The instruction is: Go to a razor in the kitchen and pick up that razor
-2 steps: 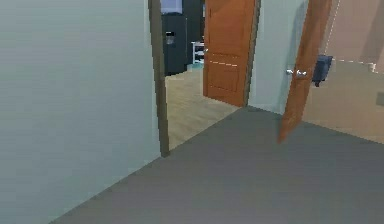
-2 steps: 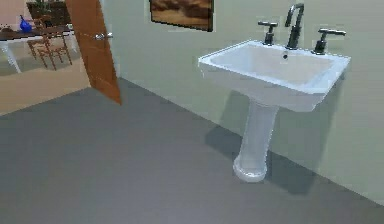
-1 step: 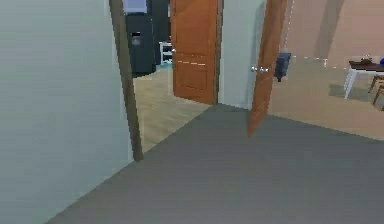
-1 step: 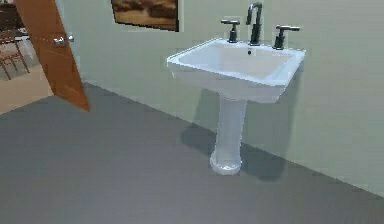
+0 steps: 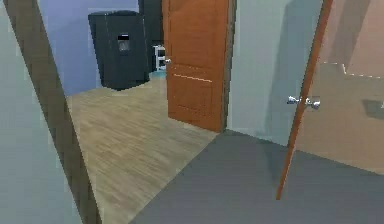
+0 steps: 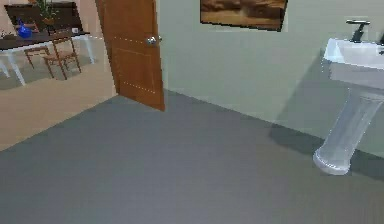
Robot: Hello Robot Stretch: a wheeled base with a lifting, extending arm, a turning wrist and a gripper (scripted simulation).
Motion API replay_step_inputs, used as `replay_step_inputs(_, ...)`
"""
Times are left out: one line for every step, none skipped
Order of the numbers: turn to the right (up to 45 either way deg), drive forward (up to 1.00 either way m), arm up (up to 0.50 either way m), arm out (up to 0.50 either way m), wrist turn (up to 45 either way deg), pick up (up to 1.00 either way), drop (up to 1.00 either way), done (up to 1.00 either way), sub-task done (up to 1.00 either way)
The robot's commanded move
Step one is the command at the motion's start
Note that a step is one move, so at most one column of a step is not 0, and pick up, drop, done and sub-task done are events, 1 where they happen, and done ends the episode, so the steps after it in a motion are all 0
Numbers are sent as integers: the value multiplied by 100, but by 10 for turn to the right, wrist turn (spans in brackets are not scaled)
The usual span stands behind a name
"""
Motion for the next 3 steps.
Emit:
replay_step_inputs(0,100,0,0,0,0,0,0,0)
replay_step_inputs(120,0,0,0,0,0,0,0,0)
replay_step_inputs(0,25,0,0,0,0,0,0,0)
